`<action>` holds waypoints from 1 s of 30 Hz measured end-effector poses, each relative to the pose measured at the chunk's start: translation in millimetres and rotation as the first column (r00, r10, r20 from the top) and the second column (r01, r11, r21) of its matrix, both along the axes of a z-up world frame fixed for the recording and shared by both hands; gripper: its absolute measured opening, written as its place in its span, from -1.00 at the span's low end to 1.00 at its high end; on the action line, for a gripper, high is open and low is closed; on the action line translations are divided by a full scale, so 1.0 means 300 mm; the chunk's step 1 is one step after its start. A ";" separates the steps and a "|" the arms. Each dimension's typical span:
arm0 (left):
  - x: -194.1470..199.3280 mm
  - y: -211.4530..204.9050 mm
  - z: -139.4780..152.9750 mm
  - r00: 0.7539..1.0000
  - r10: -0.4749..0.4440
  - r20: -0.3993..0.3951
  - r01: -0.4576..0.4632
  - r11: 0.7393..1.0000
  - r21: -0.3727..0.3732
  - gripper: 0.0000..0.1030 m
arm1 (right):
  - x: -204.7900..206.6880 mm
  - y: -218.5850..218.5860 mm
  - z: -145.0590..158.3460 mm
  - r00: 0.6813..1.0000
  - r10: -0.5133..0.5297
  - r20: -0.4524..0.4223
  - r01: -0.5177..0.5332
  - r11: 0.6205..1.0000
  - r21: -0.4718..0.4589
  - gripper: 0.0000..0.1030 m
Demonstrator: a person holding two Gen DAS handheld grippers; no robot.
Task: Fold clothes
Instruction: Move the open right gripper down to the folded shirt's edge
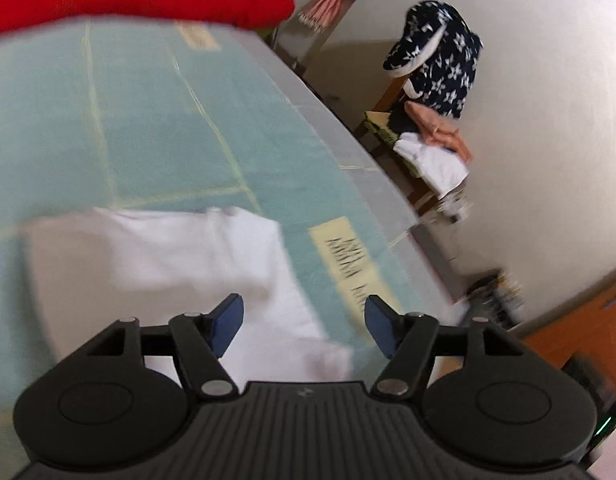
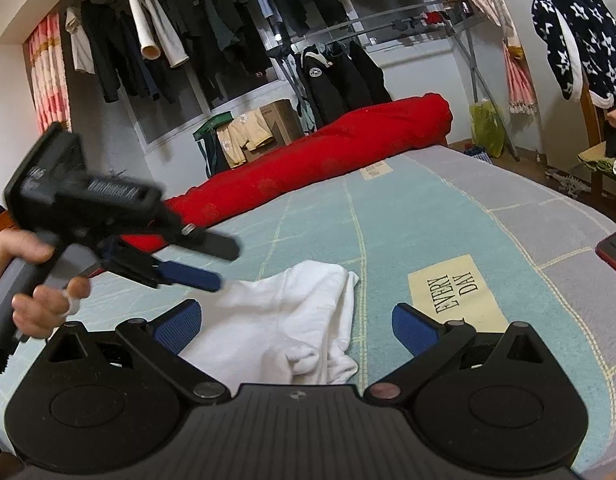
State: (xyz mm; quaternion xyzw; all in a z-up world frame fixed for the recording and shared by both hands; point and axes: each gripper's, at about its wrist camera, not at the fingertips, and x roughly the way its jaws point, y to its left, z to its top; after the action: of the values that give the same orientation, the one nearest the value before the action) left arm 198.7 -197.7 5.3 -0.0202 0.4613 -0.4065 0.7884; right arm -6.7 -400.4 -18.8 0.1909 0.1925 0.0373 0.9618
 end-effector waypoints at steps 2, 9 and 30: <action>-0.053 0.052 -0.009 0.996 -0.019 0.086 0.014 0.998 0.061 0.30 | -0.008 0.000 0.007 1.000 0.000 0.004 0.000 1.000 -0.007 1.00; -0.287 0.253 -0.062 0.945 -0.127 0.301 0.068 0.978 0.197 0.32 | -0.035 -0.010 0.025 1.000 -0.023 0.006 0.023 1.000 0.011 1.00; -0.534 0.214 -0.354 0.662 -0.321 0.677 -0.127 0.843 0.523 0.50 | -0.112 0.067 0.070 1.000 0.015 -0.007 -0.015 0.997 -0.070 1.00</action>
State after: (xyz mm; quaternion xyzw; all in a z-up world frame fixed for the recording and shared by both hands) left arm 38.4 -133.4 -101.1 0.3905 0.1926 -0.2788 0.8560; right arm -40.2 -380.2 2.1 0.1559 0.1983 0.0371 0.9670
